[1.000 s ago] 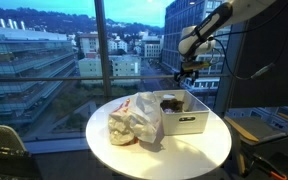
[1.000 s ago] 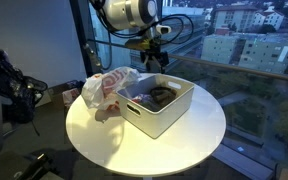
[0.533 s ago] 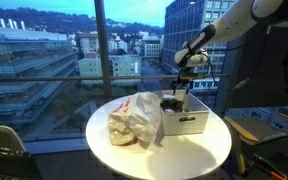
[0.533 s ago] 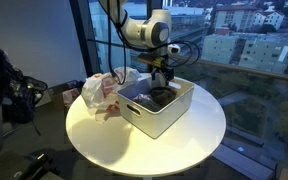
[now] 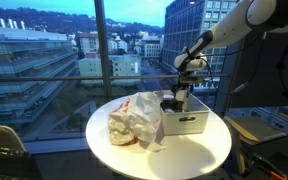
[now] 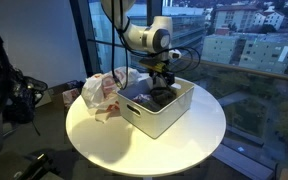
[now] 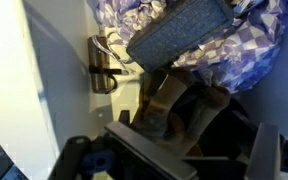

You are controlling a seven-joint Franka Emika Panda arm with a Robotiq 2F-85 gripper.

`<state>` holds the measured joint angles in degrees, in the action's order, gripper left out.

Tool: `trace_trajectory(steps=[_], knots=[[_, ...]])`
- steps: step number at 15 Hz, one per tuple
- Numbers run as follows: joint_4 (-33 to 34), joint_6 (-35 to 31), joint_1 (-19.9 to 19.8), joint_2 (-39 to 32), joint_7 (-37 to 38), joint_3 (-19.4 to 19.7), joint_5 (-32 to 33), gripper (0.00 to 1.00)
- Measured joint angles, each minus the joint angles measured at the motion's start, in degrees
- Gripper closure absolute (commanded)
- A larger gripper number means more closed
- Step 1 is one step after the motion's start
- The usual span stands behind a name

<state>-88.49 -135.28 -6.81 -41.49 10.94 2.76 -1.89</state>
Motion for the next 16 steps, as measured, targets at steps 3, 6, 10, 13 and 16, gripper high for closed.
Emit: trace_trajectory(steps=[3, 6, 10, 13, 16], knots=[[2.13, -0.71, 0.38, -3.34, 0.63, 0.46, 0.0, 0.0], [6.57, -0.8, 1.03, -7.44, 1.98, 1.74, 0.02, 0.0], [13.18, -0.63, 1.31, -12.17, 4.48, 3.55, 0.02, 0.0], [17.21, 0.38, 1.27, -15.34, 5.92, 4.59, 0.02, 0.0], [19.7, 2.1, 1.26, -17.5, 6.6, 4.86, 0.02, 0.0]])
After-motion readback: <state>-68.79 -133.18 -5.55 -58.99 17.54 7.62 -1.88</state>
